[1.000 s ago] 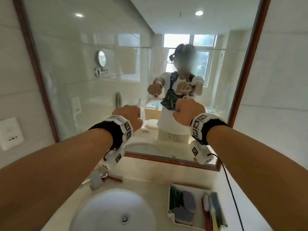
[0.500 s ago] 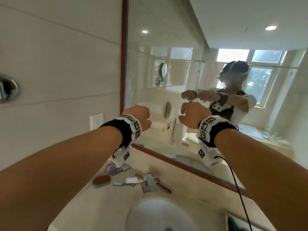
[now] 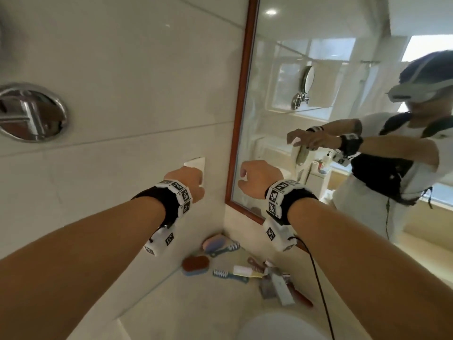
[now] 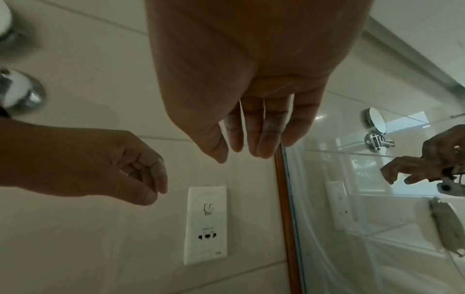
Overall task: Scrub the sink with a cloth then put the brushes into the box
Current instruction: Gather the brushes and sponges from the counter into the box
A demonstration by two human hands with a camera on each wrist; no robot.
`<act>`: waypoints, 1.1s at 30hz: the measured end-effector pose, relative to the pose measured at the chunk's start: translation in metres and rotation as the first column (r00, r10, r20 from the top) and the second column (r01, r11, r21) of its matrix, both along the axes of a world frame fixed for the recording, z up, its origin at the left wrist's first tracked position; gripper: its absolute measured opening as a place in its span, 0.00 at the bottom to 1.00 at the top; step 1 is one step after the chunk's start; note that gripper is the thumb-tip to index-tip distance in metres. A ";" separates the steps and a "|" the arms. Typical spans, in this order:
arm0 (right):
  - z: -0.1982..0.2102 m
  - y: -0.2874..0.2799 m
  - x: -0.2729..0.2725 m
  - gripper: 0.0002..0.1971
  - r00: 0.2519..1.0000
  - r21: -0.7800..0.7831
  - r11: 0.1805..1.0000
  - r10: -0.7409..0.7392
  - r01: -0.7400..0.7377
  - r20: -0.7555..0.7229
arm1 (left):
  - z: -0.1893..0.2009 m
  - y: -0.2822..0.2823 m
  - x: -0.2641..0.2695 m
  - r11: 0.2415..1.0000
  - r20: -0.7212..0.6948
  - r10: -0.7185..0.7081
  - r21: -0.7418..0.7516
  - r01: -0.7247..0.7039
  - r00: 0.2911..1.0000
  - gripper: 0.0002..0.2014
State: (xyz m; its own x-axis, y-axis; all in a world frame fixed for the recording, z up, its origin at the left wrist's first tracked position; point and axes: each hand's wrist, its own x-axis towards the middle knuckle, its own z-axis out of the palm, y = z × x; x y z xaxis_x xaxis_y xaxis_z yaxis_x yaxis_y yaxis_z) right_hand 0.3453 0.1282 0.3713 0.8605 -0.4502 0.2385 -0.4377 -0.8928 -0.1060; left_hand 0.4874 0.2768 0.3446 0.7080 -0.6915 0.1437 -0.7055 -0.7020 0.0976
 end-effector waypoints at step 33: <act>-0.409 -0.110 0.075 0.27 0.642 0.139 0.886 -0.205 0.443 -0.739 | -0.407 -0.112 0.136 0.830 -0.376 -0.187 0.434 0.350 0.908 0.23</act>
